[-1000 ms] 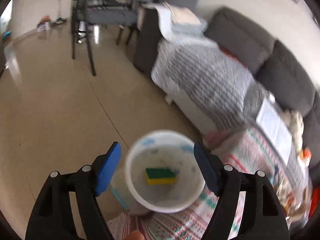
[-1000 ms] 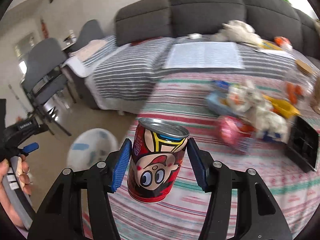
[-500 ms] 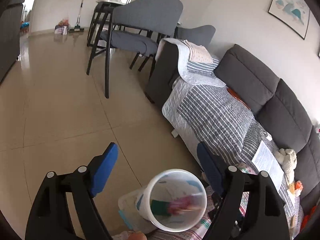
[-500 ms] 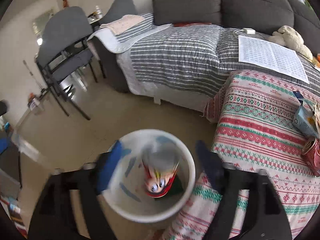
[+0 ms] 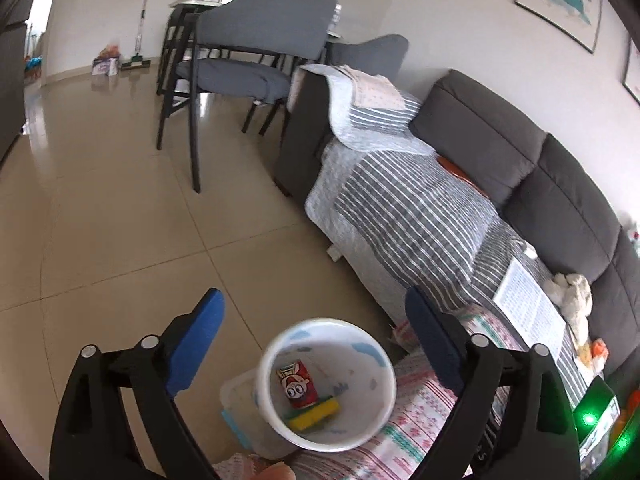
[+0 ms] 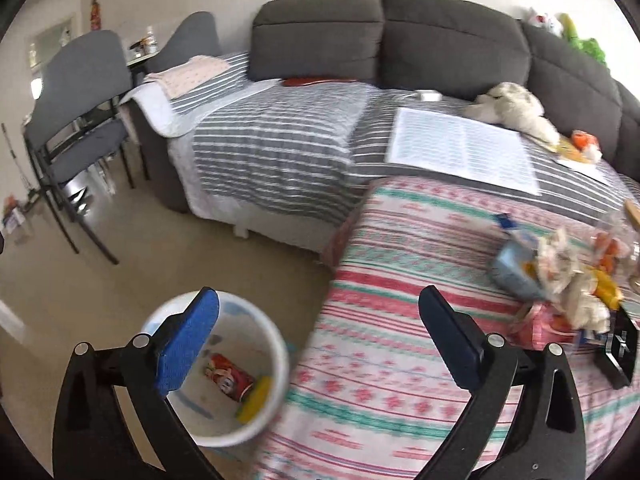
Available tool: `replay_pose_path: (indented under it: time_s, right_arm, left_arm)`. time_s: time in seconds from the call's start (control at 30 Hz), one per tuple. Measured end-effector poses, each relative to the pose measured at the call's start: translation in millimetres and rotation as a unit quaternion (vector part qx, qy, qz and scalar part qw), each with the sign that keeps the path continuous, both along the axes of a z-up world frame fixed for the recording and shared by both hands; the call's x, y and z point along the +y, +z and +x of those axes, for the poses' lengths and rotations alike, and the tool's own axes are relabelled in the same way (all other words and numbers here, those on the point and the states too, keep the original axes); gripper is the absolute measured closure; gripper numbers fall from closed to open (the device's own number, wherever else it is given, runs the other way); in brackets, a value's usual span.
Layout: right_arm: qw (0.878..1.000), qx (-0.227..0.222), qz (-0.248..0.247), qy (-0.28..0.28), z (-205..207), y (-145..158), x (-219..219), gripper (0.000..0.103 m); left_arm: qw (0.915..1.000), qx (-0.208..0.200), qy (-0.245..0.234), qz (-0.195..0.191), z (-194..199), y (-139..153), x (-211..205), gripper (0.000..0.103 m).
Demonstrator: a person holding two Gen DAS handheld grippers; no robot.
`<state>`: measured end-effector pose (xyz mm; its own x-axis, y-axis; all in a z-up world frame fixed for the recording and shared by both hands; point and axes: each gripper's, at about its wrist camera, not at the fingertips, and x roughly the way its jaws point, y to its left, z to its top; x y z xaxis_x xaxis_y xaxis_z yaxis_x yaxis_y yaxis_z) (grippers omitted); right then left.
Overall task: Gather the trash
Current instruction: 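Grasp the red drink can with the left tool and lift it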
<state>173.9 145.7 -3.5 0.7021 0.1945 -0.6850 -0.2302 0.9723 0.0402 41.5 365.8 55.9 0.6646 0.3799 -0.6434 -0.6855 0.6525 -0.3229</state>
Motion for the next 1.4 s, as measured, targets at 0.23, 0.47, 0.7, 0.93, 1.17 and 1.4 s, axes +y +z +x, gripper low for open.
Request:
replay_pose_path:
  time_s: [0.23, 0.47, 0.7, 0.93, 1.17, 1.4]
  right_arm:
    - [0.998, 0.004, -0.014, -0.055, 5.1, 0.9, -84.0, 0.007]
    - [0.992, -0.002, -0.032, -0.120, 3.1, 2.6, -193.7, 0.007]
    - [0.979, 0.005, -0.010, -0.204, -2.8, -3.2, -298.1, 0.007]
    - [0.967, 0.019, 0.028, -0.252, -10.4, -13.5, -369.1, 0.007]
    - [0.962, 0.042, 0.087, -0.255, -6.4, -6.7, -403.3, 0.007]
    - [0.956, 0.052, 0.094, -0.271, -0.2, -9.5, -427.9, 0.007]
  left_arm:
    - [0.9972, 0.021, -0.072, 0.008, 37.7, -6.2, -63.9, 0.009]
    - [0.9844, 0.061, -0.164, -0.013, 88.1, -31.6, -137.2, 0.009]
    - [0.9614, 0.111, -0.247, -0.051, 125.0, -69.0, -215.6, 0.009]
    - [0.9161, 0.149, -0.320, -0.190, 155.5, -120.5, -276.1, 0.009]
    - [0.8804, 0.152, -0.325, -0.311, 174.2, -155.7, -312.0, 0.009]
    - [0.8742, 0.154, -0.300, -0.350, 196.9, -178.1, -324.3, 0.017]
